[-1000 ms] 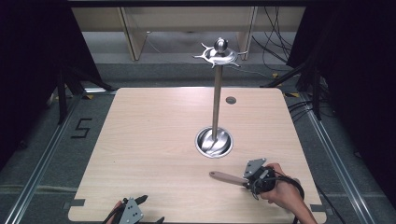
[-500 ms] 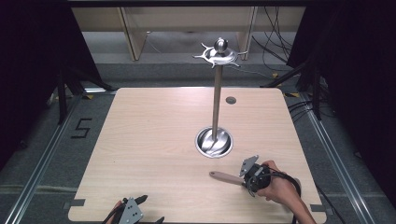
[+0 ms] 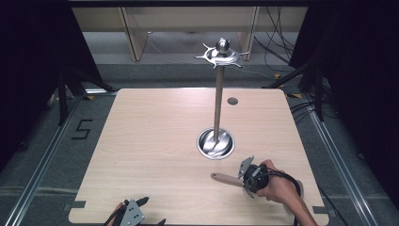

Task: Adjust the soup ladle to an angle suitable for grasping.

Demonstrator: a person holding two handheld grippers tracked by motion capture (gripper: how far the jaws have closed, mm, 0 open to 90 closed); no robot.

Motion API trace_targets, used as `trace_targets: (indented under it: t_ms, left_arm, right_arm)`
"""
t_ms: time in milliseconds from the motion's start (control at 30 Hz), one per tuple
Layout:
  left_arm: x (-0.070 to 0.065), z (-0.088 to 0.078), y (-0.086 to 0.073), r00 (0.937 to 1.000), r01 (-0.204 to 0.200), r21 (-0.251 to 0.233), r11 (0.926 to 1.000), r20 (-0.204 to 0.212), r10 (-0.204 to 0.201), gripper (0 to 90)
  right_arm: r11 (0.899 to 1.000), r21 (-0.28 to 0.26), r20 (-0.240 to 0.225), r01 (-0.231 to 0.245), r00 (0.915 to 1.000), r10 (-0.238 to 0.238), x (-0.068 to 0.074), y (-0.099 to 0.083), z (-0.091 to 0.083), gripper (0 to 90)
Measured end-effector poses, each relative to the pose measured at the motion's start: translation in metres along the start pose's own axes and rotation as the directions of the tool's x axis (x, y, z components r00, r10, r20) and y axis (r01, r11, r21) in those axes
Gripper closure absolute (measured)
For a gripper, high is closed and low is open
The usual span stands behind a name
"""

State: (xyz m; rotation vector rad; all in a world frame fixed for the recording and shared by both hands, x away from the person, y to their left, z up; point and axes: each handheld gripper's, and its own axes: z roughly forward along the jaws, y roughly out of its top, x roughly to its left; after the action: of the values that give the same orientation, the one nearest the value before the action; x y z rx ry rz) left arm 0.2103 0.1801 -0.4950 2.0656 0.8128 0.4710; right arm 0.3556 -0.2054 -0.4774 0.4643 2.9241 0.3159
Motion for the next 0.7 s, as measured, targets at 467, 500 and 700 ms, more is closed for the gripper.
trace_targets:
  t_ms: [467,500,700]
  left_arm:
    - [-0.001,0.001,-0.001,0.9998,0.018,-0.036,0.9992,0.000,-0.018,14.7]
    - [-0.002,0.001,-0.001,0.9998,0.022,-0.040,0.9990,0.001,-0.022,14.7]
    - [-0.002,0.001,-0.001,0.9997,0.023,-0.049,0.9985,0.000,-0.024,14.8]
  right_arm:
    - [0.994,-0.096,0.077,-0.048,0.9954,0.056,-0.002,-0.006,-0.016,76.9]
    - [0.992,-0.114,0.085,-0.058,0.9941,0.068,-0.002,-0.007,-0.019,76.9]
    - [0.979,-0.190,0.079,-0.080,0.9922,0.096,-0.007,-0.015,-0.035,76.9]
